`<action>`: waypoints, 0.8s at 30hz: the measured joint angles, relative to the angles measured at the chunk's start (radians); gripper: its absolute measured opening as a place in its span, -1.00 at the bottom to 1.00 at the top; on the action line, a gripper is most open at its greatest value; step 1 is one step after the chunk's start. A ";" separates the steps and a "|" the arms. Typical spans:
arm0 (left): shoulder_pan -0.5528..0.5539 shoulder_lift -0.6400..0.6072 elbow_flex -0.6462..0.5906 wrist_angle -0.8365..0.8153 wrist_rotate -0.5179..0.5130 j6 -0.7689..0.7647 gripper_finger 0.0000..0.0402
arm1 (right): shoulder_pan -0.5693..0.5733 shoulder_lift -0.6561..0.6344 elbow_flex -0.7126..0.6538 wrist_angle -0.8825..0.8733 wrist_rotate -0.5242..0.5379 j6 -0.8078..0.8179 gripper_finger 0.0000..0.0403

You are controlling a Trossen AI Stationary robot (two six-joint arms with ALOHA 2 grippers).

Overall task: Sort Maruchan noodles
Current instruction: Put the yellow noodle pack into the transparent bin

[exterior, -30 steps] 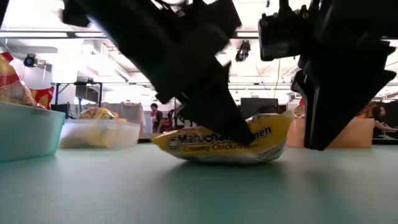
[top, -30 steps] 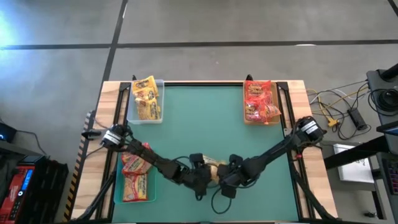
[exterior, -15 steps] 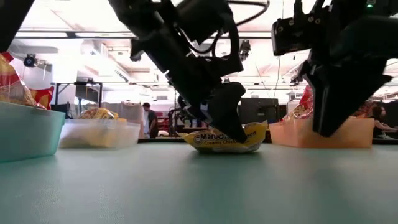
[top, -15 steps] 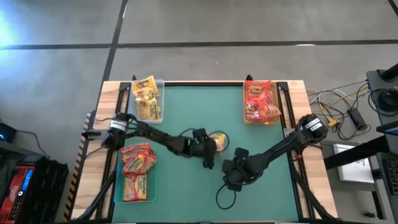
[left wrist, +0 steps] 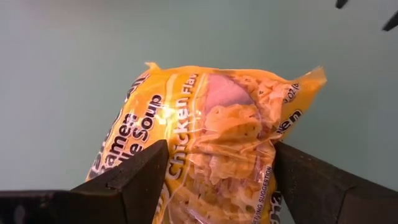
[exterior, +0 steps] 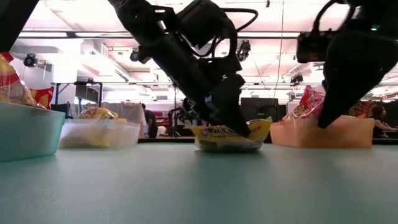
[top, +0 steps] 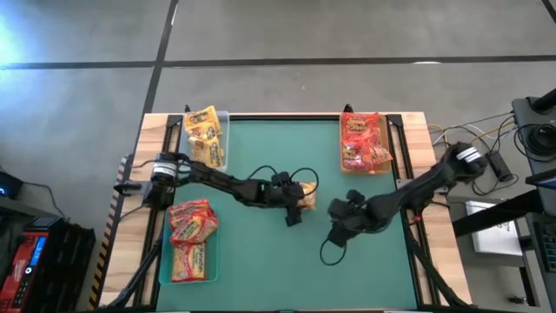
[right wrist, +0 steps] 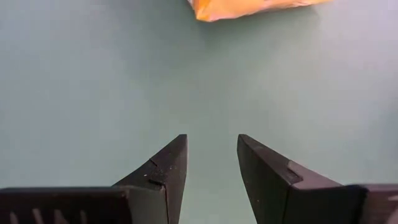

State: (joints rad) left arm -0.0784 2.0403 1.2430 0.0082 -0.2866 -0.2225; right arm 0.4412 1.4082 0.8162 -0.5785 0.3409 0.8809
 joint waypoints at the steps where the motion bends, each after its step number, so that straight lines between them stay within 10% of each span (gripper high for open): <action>1: 0.000 -0.010 -0.001 -0.010 0.002 0.001 0.32 | 0.002 -0.026 -0.036 0.057 0.000 0.016 -0.34; 11: -0.057 -0.152 -0.005 -0.238 -0.007 -0.044 0.32 | 0.003 -0.119 -0.261 0.636 0.000 0.104 -0.34; 24: -0.234 -0.228 0.005 -0.415 0.213 -0.107 0.32 | 0.003 -0.112 -0.227 0.746 0.025 0.047 -0.34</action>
State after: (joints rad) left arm -0.3119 1.8127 1.2480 -0.4072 -0.0734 -0.3300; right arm 0.4442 1.2966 0.5894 0.1672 0.3659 0.9281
